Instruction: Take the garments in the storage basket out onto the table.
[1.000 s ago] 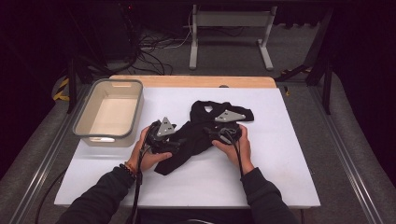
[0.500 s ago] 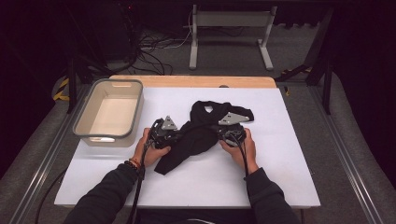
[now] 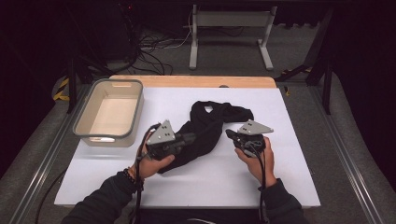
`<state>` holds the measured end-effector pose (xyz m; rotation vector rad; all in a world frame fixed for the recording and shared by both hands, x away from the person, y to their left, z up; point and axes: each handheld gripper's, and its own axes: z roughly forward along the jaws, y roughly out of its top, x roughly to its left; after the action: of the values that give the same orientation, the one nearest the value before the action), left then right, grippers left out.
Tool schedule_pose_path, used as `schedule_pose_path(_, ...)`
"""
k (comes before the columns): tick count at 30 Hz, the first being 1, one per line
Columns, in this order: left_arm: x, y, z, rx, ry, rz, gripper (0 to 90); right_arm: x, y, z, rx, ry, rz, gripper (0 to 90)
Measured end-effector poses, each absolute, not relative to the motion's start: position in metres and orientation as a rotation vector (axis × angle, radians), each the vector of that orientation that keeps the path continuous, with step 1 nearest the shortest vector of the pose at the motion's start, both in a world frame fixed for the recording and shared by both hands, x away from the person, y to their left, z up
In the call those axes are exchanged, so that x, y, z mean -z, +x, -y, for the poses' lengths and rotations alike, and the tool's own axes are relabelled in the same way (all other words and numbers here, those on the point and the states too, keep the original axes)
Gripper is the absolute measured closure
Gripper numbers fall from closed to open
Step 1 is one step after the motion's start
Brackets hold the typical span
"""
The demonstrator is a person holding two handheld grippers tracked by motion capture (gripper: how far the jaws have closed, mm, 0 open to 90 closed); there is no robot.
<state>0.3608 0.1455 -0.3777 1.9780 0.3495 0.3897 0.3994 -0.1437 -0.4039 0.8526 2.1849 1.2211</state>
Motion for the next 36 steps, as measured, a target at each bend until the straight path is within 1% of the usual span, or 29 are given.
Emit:
schedule_pose_path(3, 0.381, 0.351, -0.134, -0.352, 2.003, -0.301, 85.3, 0.402, 0.389, 0.153, -1.235, 0.853, -2.187, 90.0)
schedule_pose_path(4, 0.386, 0.341, -0.122, -0.325, 2.028, -0.256, 85.3, 0.401, 0.385, 0.156, -1.231, 0.845, -2.190, 89.9)
schedule_pose_path(7, 0.394, 0.331, -0.110, -0.309, 2.060, -0.222, 85.3, 0.403, 0.378, 0.161, -1.224, 0.848, -2.207, 88.8)
schedule_pose_path(8, 0.403, 0.323, -0.100, -0.283, 2.101, -0.183, 85.3, 0.405, 0.376, 0.164, -1.222, 0.852, -2.216, 88.3)
schedule_pose_path(9, 0.406, 0.320, -0.095, -0.285, 2.119, -0.167, 85.3, 0.405, 0.375, 0.165, -1.220, 0.855, -2.217, 87.3)
schedule_pose_path(10, 0.410, 0.318, -0.092, -0.286, 2.134, -0.161, 85.2, 0.406, 0.374, 0.166, -1.224, 0.864, -2.223, 85.8)
schedule_pose_path(11, 0.415, 0.317, -0.089, -0.254, 2.148, -0.164, 84.9, 0.407, 0.373, 0.167, -1.231, 0.871, -2.233, 84.3)
schedule_pose_path(13, 0.420, 0.315, -0.085, -0.236, 2.160, -0.167, 83.3, 0.409, 0.371, 0.166, -1.224, 0.868, -2.243, 79.7)
schedule_pose_path(15, 0.421, 0.314, -0.084, -0.221, 2.168, -0.165, 72.5, 0.411, 0.370, 0.164, -1.227, 0.878, -2.248, 69.8)
schedule_pose_path(16, 0.420, 0.312, -0.086, -0.234, 2.171, -0.164, 65.4, 0.411, 0.370, 0.161, -1.225, 0.882, -2.244, 65.2)
schedule_pose_path(18, 0.413, 0.309, -0.094, -0.236, 2.140, -0.149, 62.3, 0.411, 0.370, 0.158, -1.227, 0.885, -2.238, 61.2)
schedule_pose_path(20, 0.406, 0.308, -0.107, -0.257, 2.104, -0.174, 57.0, 0.412, 0.369, 0.155, -1.228, 0.892, -2.228, 55.4)
schedule_pose_path(21, 0.406, 0.308, -0.107, -0.257, 2.104, -0.174, 54.7, 0.412, 0.369, 0.155, -1.228, 0.892, -2.228, 55.4)
schedule_pose_path(23, 0.398, 0.309, -0.122, -0.281, 2.081, -0.200, 53.6, 0.411, 0.369, 0.152, -1.235, 0.898, -2.218, 50.9)
schedule_pose_path(24, 0.394, 0.310, -0.134, -0.316, 2.059, -0.227, 52.2, 0.410, 0.368, 0.148, -1.261, 0.898, -2.201, 47.2)
schedule_pose_path(27, 0.390, 0.318, -0.152, -0.350, 2.037, -0.308, 49.8, 0.413, 0.368, 0.140, -1.268, 0.893, -2.215, 42.0)
schedule_pose_path(29, 0.393, 0.329, -0.158, -0.388, 2.027, -0.389, 49.8, 0.419, 0.371, 0.134, -1.243, 0.891, -2.247, 39.1)
schedule_pose_path(32, 0.403, 0.353, -0.158, -0.404, 2.068, -0.479, 46.1, 0.431, 0.377, 0.127, -1.181, 0.898, -2.283, 37.9)
schedule_pose_path(33, 0.409, 0.361, -0.156, -0.436, 2.094, -0.504, 43.3, 0.434, 0.379, 0.127, -1.145, 0.900, -2.285, 40.7)
schedule_pose_path(34, 0.416, 0.369, -0.155, -0.442, 2.111, -0.535, 41.7, 0.438, 0.382, 0.127, -1.117, 0.897, -2.291, 45.8)
schedule_pose_path(35, 0.422, 0.378, -0.154, -0.447, 2.138, -0.545, 40.4, 0.441, 0.385, 0.128, -1.094, 0.900, -2.298, 47.6)
schedule_pose_path(36, 0.429, 0.385, -0.153, -0.477, 2.163, -0.562, 38.4, 0.445, 0.389, 0.129, -1.065, 0.917, -2.301, 52.7)
